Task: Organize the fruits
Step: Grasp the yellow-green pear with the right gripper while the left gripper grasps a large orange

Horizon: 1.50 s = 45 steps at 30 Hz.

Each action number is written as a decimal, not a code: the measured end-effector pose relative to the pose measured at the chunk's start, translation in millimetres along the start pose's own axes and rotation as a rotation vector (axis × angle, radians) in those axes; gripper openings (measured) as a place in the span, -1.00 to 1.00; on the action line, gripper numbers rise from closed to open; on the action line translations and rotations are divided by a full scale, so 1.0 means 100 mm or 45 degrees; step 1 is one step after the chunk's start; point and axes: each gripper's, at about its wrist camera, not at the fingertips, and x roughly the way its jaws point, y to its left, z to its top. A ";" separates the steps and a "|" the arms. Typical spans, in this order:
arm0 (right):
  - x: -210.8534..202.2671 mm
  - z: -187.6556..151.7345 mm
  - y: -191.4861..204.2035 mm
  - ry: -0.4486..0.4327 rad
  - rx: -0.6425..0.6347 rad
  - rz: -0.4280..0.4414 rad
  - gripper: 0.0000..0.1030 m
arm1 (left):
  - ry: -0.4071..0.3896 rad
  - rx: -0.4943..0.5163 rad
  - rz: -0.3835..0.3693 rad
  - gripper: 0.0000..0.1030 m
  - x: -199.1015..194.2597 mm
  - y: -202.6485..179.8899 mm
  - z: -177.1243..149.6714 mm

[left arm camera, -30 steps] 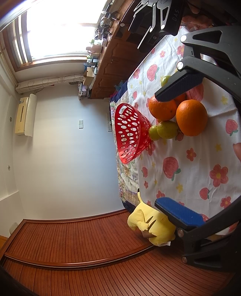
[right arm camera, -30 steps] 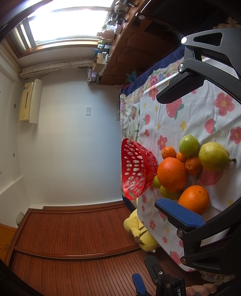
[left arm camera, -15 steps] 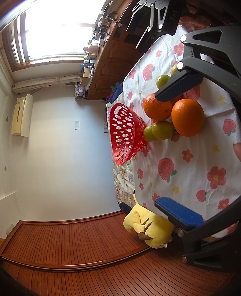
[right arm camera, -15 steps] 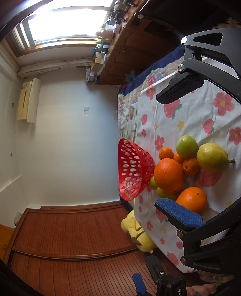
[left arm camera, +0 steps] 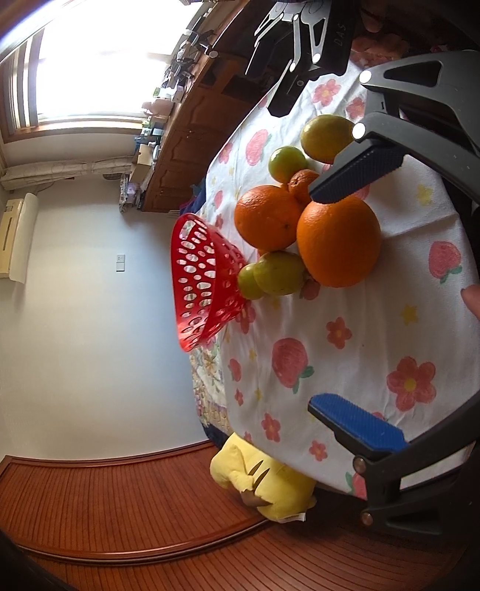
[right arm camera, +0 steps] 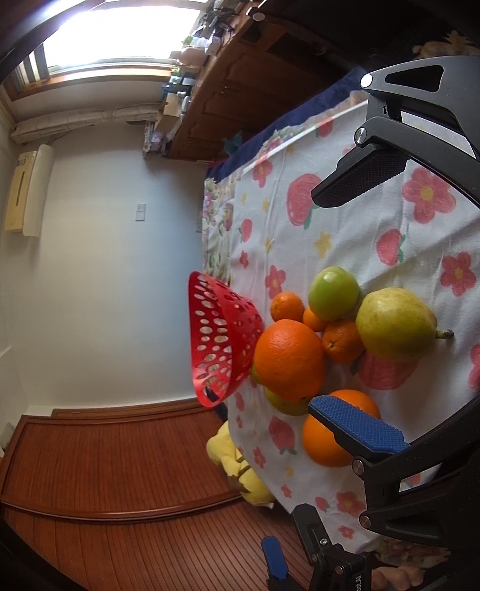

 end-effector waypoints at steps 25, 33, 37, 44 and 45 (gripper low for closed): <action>0.49 -0.44 0.02 0.254 -0.029 0.114 0.66 | 0.197 0.031 -0.184 0.98 0.55 -0.17 -0.16; 0.53 -0.50 -0.01 0.290 -0.011 0.148 0.42 | 0.252 0.100 -0.171 0.98 0.75 -0.30 -0.12; 0.55 -0.50 -0.01 0.304 -0.010 0.156 0.41 | 0.277 0.095 -0.188 0.99 0.84 -0.30 -0.13; 0.58 -0.52 -0.01 0.329 -0.005 0.180 0.41 | 0.291 0.088 -0.205 0.99 0.90 -0.32 -0.15; 0.58 -0.52 -0.01 0.329 -0.006 0.183 0.41 | 0.293 0.091 -0.202 0.99 0.90 -0.33 -0.15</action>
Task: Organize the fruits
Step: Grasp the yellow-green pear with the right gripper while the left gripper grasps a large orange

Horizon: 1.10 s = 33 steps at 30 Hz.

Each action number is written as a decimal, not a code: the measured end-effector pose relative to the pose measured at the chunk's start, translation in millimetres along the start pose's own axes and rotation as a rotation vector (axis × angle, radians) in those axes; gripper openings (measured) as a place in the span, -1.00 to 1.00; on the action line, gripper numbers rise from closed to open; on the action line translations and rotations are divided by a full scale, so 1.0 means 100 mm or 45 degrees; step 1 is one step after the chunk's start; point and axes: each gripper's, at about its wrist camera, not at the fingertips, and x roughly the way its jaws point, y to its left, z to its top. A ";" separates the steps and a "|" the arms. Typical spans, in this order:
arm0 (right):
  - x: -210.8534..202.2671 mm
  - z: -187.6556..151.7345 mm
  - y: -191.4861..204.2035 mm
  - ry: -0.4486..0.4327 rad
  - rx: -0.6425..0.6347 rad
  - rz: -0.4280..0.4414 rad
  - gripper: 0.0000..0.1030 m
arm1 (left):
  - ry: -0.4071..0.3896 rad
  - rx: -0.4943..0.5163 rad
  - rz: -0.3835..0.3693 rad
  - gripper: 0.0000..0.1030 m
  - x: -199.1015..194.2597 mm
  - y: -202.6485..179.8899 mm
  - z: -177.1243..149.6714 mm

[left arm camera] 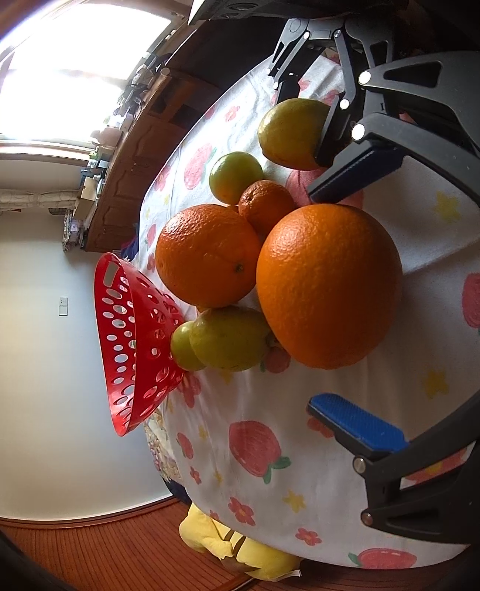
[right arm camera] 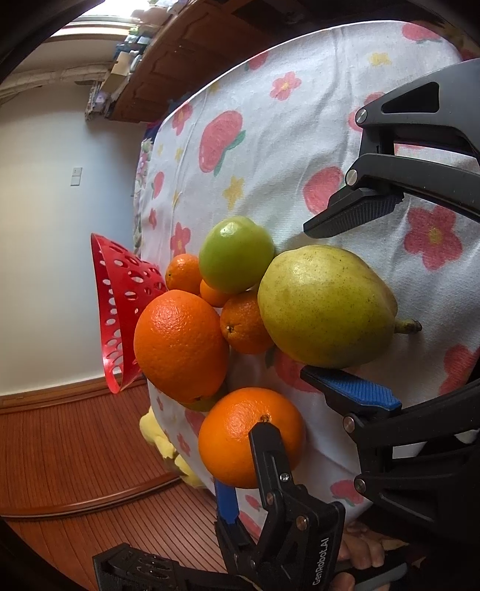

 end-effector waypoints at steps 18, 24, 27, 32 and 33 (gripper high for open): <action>-0.01 0.00 0.00 0.003 -0.023 0.033 0.20 | -0.023 -0.043 -0.102 0.72 0.01 0.06 -0.08; -0.06 0.02 -0.02 -0.008 -0.021 0.037 0.19 | -0.024 -0.049 -0.116 0.72 -0.03 0.09 -0.11; -0.12 0.04 -0.04 -0.026 -0.023 0.040 0.19 | -0.029 -0.058 -0.122 0.71 -0.06 0.12 -0.13; -0.18 0.08 -0.06 -0.041 -0.027 0.038 0.19 | -0.049 -0.070 -0.115 0.70 -0.11 0.16 -0.15; -0.19 0.10 -0.07 -0.044 -0.025 0.037 0.19 | -0.055 -0.071 -0.115 0.70 -0.13 0.17 -0.16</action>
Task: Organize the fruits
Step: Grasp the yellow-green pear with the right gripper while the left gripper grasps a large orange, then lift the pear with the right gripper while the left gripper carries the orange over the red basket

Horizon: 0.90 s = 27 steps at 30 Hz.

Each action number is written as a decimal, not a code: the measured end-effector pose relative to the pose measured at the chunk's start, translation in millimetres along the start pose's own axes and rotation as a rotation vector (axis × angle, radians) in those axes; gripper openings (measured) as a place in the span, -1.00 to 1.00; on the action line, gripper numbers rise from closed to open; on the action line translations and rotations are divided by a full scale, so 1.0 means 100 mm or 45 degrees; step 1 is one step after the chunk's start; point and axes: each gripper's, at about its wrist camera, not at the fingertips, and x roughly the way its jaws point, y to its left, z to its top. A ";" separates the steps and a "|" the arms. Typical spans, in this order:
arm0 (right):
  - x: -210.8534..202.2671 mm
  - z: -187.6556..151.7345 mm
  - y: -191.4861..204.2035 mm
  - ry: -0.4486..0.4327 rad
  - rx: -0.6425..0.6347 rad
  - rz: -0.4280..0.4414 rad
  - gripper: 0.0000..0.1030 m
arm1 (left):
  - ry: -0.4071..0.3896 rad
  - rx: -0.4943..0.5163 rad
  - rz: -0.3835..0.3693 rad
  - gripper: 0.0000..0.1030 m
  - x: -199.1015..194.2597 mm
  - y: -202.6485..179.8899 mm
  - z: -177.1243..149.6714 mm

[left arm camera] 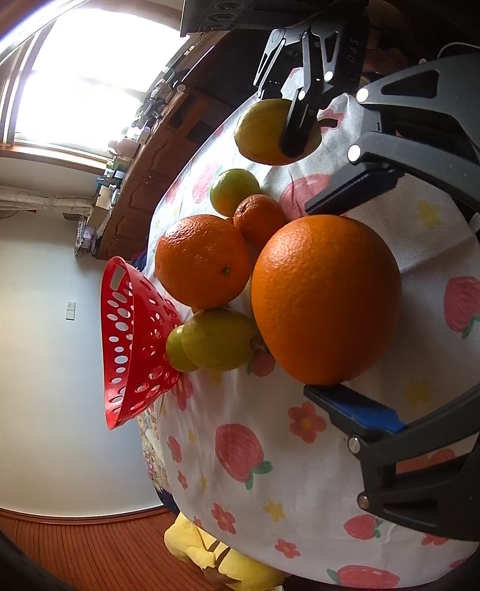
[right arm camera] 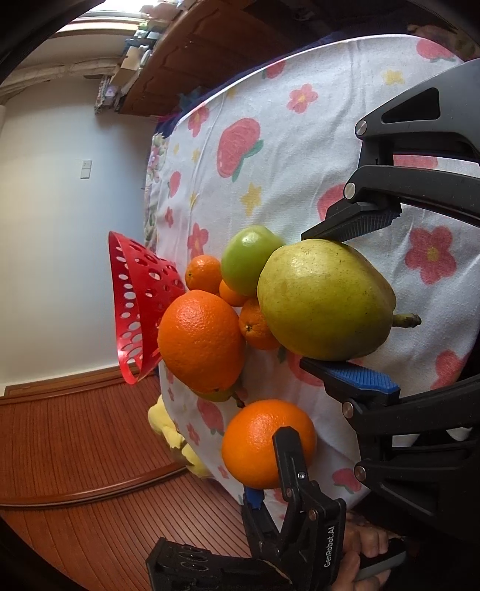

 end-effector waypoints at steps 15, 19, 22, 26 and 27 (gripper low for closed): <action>-0.10 0.09 -0.03 -0.026 -0.015 0.010 0.19 | -0.117 0.003 -0.014 0.70 -0.41 0.05 0.17; -0.17 0.28 -0.06 -0.061 -0.040 0.015 0.19 | -0.176 0.025 -0.012 0.70 -0.54 0.07 0.37; -0.23 0.43 -0.07 -0.090 -0.074 0.014 0.19 | -0.229 0.047 -0.020 0.70 -0.62 0.11 0.56; -0.27 0.66 -0.09 -0.129 -0.125 0.010 0.19 | -0.273 0.072 -0.029 0.70 -0.62 0.17 0.81; -0.26 0.74 -0.12 -0.138 -0.132 0.017 0.19 | -0.280 0.079 -0.029 0.70 -0.60 0.19 0.86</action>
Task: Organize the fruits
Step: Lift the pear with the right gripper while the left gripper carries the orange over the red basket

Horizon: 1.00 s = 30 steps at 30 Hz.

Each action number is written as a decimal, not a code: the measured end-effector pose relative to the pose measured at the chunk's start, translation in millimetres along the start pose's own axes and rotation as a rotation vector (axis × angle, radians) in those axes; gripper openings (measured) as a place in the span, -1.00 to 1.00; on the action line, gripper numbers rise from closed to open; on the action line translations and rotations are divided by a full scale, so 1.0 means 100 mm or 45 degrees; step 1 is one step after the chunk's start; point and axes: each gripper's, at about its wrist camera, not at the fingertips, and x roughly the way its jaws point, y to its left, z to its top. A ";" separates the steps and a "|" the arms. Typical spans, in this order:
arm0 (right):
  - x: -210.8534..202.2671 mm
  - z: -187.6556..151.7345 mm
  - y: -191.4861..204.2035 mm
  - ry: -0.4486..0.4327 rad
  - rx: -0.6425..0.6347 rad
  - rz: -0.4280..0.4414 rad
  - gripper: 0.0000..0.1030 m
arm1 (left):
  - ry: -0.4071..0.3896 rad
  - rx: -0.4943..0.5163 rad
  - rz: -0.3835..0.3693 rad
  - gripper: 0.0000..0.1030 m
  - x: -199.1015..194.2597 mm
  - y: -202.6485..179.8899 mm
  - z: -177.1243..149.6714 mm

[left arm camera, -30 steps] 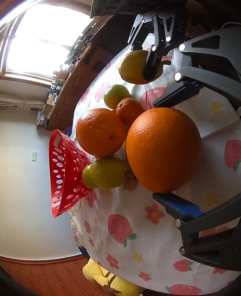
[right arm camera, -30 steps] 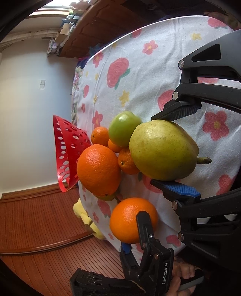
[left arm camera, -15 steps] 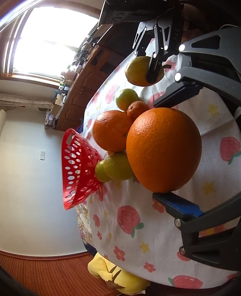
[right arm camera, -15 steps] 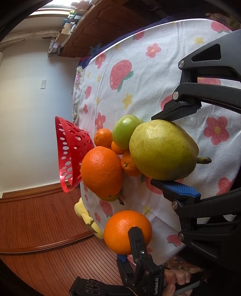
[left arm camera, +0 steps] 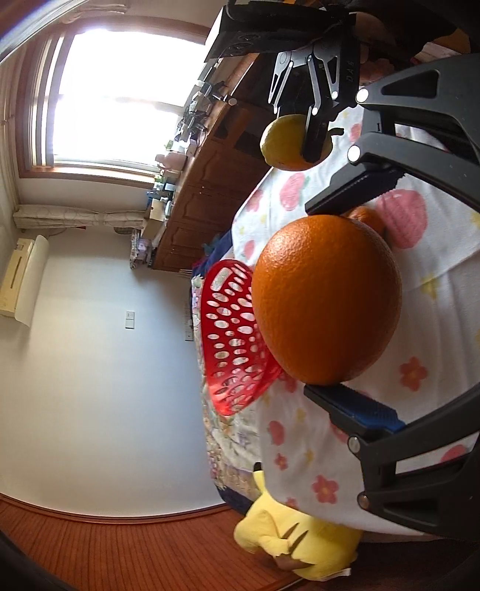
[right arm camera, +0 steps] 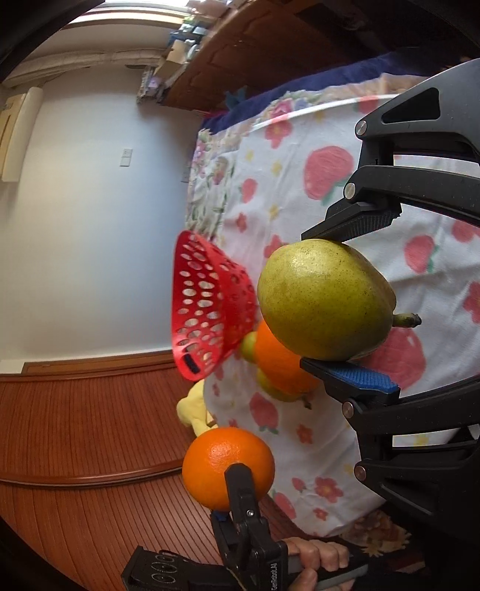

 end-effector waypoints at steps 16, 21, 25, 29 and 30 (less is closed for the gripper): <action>0.82 1.10 -0.19 -0.003 -0.085 0.129 0.19 | -0.009 0.001 0.056 0.70 0.62 0.43 0.57; 1.20 1.23 -0.19 0.049 -0.120 0.153 0.19 | 0.016 0.001 0.061 0.70 0.88 0.52 0.67; 1.49 1.29 -0.18 0.098 -0.142 0.161 0.19 | 0.032 0.002 0.061 0.70 1.06 0.57 0.73; 1.75 1.32 -0.17 0.157 -0.178 0.159 0.19 | 0.054 -0.004 0.060 0.70 1.25 0.67 0.76; 1.83 1.32 -0.16 0.177 -0.193 0.153 0.19 | 0.059 -0.007 0.061 0.70 1.29 0.69 0.76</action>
